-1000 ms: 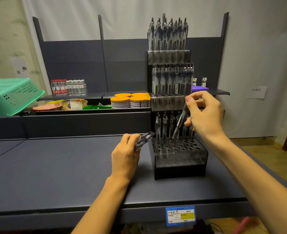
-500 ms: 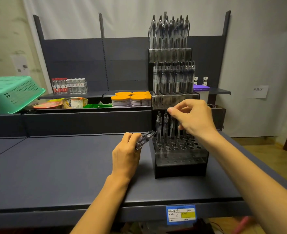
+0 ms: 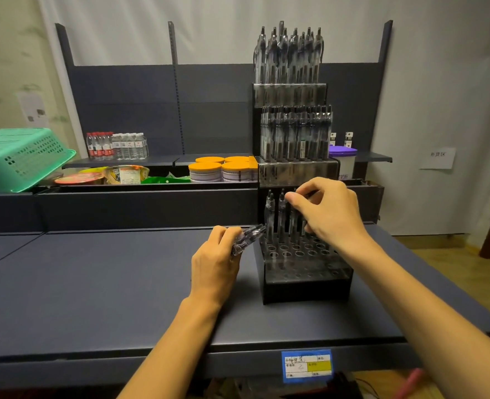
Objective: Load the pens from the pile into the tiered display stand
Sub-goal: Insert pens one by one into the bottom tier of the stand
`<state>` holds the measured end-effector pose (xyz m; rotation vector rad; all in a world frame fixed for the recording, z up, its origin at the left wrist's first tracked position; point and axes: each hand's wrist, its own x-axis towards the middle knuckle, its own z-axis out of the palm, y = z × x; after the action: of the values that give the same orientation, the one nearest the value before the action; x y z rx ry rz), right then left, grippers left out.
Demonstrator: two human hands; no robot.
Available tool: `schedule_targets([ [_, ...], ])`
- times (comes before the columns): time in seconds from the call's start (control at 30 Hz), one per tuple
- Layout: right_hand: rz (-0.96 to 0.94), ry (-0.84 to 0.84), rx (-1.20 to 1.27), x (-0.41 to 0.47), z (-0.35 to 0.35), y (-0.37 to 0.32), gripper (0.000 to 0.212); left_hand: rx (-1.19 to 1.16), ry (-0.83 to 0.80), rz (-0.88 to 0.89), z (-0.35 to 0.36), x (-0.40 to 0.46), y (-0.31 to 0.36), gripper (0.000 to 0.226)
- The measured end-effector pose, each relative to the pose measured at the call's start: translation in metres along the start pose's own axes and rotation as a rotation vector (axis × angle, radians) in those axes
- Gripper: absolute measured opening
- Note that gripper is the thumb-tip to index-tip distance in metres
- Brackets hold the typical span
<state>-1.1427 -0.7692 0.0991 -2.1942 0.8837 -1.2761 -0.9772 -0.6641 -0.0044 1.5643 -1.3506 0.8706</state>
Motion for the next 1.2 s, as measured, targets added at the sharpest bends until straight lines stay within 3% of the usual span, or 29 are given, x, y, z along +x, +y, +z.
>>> schedule_targets([
  [0.13, -0.062, 0.046, 0.002, -0.009, -0.001, -0.006, 0.019, 0.005, 0.005, -0.007, 0.001, 0.001, 0.0, 0.048],
  [0.43, -0.068, -0.295, 0.032, -0.028, 0.006, -0.02, 0.027, 0.012, 0.012, 0.016, 0.001, -0.001, -0.001, 0.045],
  [0.6, -0.071, -0.368, 0.023, -0.032, 0.009, -0.021, 0.024, 0.022, 0.017, 0.014, 0.002, -0.001, -0.002, 0.042],
  [0.97, -0.04, -0.338, 0.075, -0.035, 0.008, -0.018, 0.021, 0.04, 0.012, -0.007, 0.004, -0.001, -0.002, 0.031],
  [1.2, 0.106, -0.045, 0.317, -0.019, -0.012, -0.013, 0.019, 0.052, 0.009, -0.041, 0.004, -0.001, -0.004, 0.032],
])
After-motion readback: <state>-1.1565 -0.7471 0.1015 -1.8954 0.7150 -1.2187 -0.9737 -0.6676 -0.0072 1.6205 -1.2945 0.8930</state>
